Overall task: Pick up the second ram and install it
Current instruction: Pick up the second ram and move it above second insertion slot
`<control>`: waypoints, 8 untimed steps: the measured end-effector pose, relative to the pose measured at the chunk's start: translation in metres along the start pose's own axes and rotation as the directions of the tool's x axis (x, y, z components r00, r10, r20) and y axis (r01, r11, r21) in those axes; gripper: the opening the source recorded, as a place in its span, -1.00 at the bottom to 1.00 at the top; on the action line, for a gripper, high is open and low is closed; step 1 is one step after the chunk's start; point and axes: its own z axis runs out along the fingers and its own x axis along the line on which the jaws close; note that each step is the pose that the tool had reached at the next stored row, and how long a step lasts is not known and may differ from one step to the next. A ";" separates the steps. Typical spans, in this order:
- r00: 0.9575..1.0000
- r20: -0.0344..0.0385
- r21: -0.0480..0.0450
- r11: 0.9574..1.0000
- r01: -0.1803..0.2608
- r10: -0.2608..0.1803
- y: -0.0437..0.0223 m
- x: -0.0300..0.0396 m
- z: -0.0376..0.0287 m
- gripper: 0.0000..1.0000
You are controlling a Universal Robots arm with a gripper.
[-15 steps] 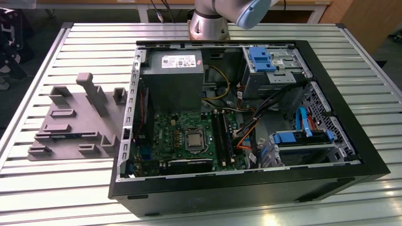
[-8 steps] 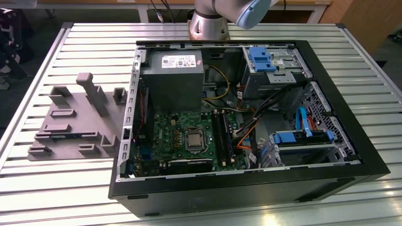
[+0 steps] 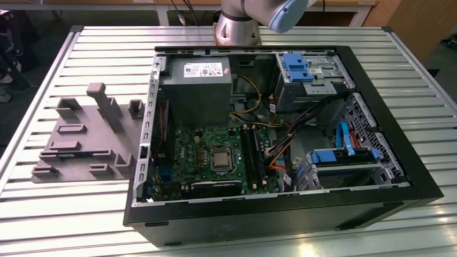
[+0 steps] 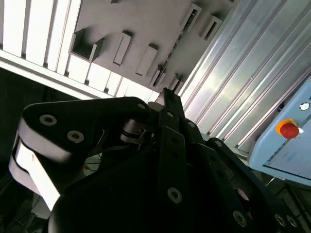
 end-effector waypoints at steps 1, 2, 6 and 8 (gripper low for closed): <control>1.000 -0.001 0.000 1.000 0.017 -0.017 0.0000 0.0000 0.0000 -0.79; 0.999 -0.001 -0.001 0.999 0.033 -0.033 0.0000 0.0000 0.0001 -0.79; 0.995 -0.004 -0.002 0.995 0.097 -0.097 0.0000 0.0000 0.0002 -0.79; 0.995 -0.004 -0.002 0.995 0.103 -0.103 0.0000 0.0000 0.0002 -0.79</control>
